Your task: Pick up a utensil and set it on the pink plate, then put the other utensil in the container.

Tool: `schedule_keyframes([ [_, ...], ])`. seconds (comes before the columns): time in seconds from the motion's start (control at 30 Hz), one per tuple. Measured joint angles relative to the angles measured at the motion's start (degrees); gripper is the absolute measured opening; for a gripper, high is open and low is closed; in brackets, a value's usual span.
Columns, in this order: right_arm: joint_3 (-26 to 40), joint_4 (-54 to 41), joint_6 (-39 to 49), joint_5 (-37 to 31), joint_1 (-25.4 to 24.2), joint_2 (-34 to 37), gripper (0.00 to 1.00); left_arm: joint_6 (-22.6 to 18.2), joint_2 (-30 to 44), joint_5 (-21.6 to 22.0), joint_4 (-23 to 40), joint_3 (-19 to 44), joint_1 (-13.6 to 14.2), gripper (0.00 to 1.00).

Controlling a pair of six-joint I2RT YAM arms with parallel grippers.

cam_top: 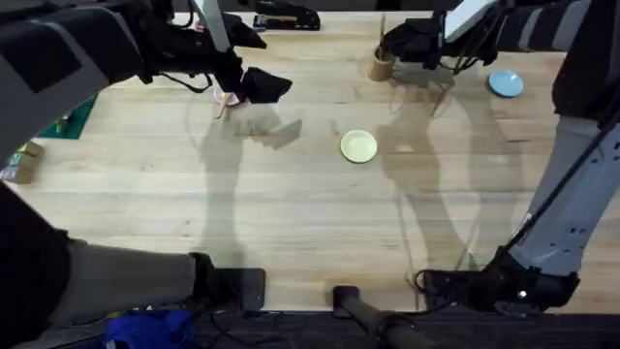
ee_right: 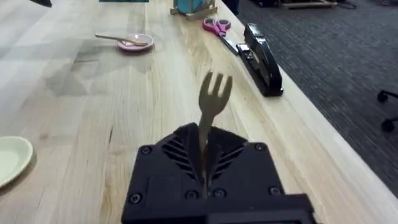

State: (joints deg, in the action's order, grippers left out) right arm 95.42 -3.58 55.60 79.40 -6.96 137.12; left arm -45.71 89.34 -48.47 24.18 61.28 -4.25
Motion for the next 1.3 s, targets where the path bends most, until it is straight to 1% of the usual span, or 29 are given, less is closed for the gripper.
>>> schedule_keyframes([
  [0.23, 0.00, -0.78, 0.14, -0.80, 0.00, -0.01, 0.033, 0.00, 0.00, 0.00, 0.00, 0.00, 0.00, 0.995],
  [0.37, 0.00, -0.85, 0.17, -1.01, 0.00, 0.00, 0.067, -0.02, 0.00, 0.00, 0.00, 0.00, 0.00, 0.995],
  [0.4, 0.00, -0.92, 0.15, -1.01, 0.00, 0.00, 0.091, 0.00, 0.00, 0.00, 0.00, 0.00, -0.02, 0.995],
  [0.43, 0.00, -1.05, 0.12, -1.02, 0.01, 0.00, 0.172, 0.00, 0.00, 0.00, 0.00, 0.00, 0.00, 0.995],
  [0.53, 0.00, -1.09, 0.15, -1.07, 0.04, 0.00, 0.600, 0.00, 0.00, 0.00, 0.00, 0.00, 0.00, 0.995],
  [0.57, 0.00, -1.09, 0.15, -1.08, 0.04, -0.02, 0.756, 0.00, 0.00, 0.00, 0.00, 0.00, -0.02, 0.995],
  [0.6, 0.00, -1.11, 0.17, -1.08, 0.07, 0.00, 0.887, 0.00, 0.00, 0.00, 0.00, 0.00, 0.00, 0.995],
  [0.63, 0.00, -1.08, 0.32, -1.12, 0.07, 0.00, 0.970, 0.00, 0.00, 0.00, 0.00, 0.00, 0.00, 0.995],
  [0.73, 0.00, -1.11, 0.33, -1.21, 0.09, 0.00, 0.996, 0.00, 0.00, 0.00, 0.00, 0.00, 0.00, 0.995],
  [1.0, 0.00, -1.09, -0.35, -1.21, 0.09, 0.00, 0.996, 0.00, 0.00, 0.00, 0.00, 0.00, 0.00, 0.995],
  [1.2, 0.00, -1.04, -4.34, -1.23, 0.09, 0.00, 0.997, 0.00, 0.00, 0.00, 0.00, 0.00, 0.00, 0.995],
  [1.3, 0.00, -1.25, -6.57, -2.31, 0.09, -0.02, 0.997, 0.00, 0.00, 0.00, 0.00, 0.00, 0.00, 0.995],
])
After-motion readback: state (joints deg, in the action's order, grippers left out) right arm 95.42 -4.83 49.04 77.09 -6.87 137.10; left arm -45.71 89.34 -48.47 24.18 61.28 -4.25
